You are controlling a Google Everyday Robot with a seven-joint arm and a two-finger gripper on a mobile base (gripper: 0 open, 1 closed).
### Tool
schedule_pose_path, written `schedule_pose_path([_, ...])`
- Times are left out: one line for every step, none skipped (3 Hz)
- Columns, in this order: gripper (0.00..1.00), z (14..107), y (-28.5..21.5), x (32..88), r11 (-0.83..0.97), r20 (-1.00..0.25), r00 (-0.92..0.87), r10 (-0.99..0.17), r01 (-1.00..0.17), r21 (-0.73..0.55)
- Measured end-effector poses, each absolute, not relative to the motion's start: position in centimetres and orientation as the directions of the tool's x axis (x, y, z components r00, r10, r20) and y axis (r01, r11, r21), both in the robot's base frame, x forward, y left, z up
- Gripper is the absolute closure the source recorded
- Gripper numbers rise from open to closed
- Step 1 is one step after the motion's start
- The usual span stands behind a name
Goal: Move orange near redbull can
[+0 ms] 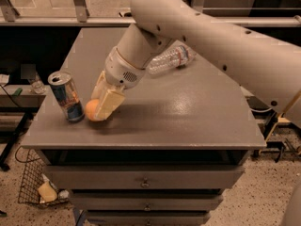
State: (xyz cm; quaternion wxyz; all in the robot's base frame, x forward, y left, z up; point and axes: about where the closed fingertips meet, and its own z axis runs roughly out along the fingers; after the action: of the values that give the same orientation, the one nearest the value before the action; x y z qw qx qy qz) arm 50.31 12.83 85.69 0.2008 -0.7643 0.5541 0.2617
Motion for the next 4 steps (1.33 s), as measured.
schedule_pose_path([1.00,84.98,13.34,50.46,-0.295,-0.626,0.240,-0.742,-0.955,-0.016])
schedule_pose_path([0.82,84.96,13.46,50.37,-0.298,-0.626,0.242,-0.742,-0.955,-0.016])
schedule_pose_path([0.59,84.92,13.58,50.28,-0.301,-0.625,0.244,-0.741,-0.954,-0.015])
schedule_pose_path([0.36,84.88,13.70,50.19,-0.303,-0.625,0.246,-0.741,-0.953,-0.015])
